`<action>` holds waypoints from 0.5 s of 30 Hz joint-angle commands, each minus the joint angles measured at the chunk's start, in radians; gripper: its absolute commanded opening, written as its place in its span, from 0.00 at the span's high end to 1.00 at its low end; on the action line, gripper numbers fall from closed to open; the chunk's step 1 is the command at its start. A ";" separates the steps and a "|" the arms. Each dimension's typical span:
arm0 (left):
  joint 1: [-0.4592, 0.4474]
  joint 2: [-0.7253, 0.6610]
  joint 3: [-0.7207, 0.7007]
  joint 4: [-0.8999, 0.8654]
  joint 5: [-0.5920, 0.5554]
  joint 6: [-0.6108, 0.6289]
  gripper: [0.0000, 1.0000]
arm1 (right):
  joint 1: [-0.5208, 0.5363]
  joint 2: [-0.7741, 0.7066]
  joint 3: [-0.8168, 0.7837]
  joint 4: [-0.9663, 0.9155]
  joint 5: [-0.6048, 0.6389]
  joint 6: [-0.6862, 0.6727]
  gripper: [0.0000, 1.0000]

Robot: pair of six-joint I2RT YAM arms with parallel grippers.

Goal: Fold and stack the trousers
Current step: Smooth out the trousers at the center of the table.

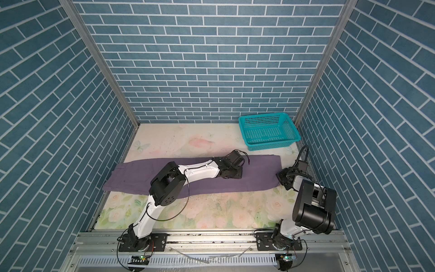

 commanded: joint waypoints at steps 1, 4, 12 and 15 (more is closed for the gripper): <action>-0.004 -0.023 0.005 -0.021 0.002 0.020 0.70 | 0.009 -0.035 -0.014 -0.172 0.016 -0.006 1.00; -0.003 -0.058 0.023 -0.041 -0.013 0.036 0.70 | 0.008 -0.093 0.024 -0.225 0.026 -0.026 1.00; 0.015 -0.186 0.079 -0.090 -0.017 0.051 0.53 | -0.001 -0.228 0.185 -0.411 0.083 -0.093 1.00; 0.033 -0.248 0.070 -0.096 -0.005 0.045 0.48 | -0.019 -0.238 0.238 -0.451 0.082 -0.106 1.00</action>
